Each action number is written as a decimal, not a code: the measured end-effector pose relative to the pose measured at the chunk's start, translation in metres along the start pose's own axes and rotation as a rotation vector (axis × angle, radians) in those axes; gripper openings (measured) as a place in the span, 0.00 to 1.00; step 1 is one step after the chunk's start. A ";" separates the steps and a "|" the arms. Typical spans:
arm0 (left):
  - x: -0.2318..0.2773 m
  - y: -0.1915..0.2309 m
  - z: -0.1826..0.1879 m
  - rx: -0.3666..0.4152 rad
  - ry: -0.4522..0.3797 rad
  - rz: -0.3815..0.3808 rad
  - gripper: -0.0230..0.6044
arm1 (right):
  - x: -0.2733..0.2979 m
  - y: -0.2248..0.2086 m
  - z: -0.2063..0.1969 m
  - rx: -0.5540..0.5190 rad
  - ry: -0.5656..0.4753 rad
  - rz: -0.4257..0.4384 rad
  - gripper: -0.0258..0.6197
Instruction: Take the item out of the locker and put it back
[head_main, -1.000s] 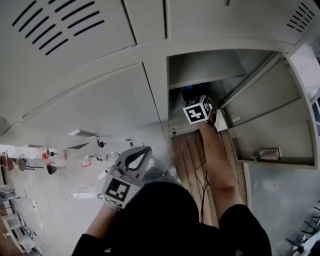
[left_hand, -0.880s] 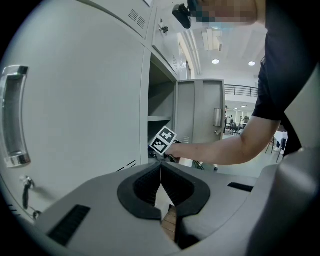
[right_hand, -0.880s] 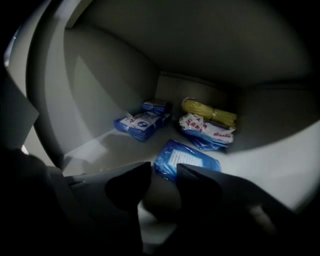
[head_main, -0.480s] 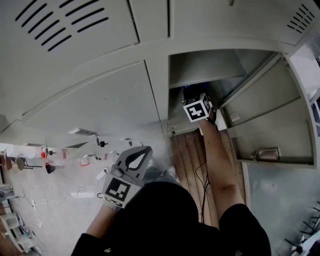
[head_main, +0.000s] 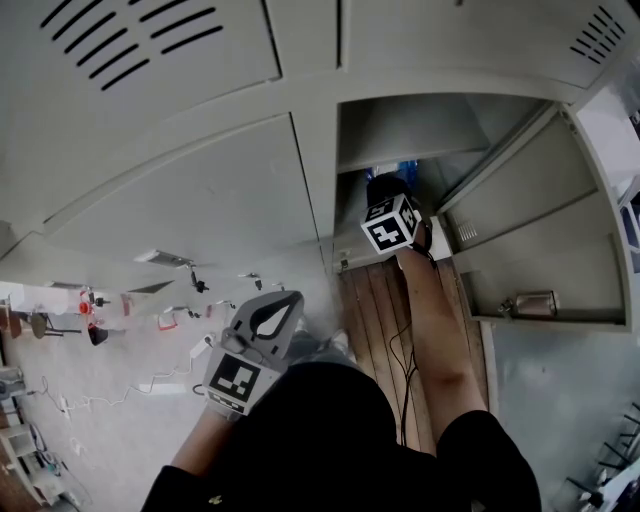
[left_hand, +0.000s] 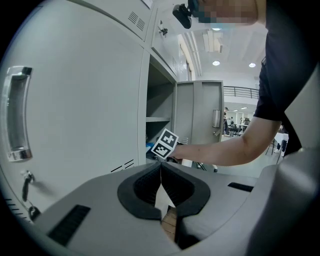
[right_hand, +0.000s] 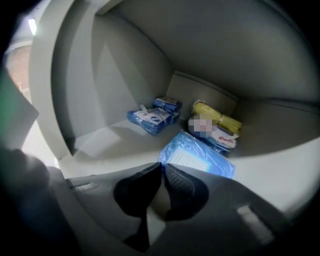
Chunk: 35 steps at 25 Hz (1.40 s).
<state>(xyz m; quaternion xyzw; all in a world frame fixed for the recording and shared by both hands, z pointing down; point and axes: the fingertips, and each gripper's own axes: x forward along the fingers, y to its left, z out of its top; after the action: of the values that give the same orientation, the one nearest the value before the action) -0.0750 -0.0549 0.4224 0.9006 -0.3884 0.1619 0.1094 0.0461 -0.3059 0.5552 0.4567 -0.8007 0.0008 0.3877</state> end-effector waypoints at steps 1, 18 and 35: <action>0.000 -0.001 0.000 0.001 -0.001 -0.002 0.05 | -0.003 0.003 -0.002 -0.002 0.003 0.007 0.07; 0.001 -0.027 0.000 -0.001 -0.022 -0.011 0.05 | -0.066 0.038 -0.017 0.047 -0.100 0.011 0.04; 0.015 -0.047 0.006 0.007 -0.044 -0.069 0.05 | -0.180 0.039 -0.001 0.202 -0.336 -0.019 0.04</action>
<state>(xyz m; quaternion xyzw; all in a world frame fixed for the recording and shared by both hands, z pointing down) -0.0294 -0.0353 0.4195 0.9172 -0.3586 0.1396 0.1030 0.0689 -0.1514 0.4574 0.4945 -0.8457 0.0014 0.2009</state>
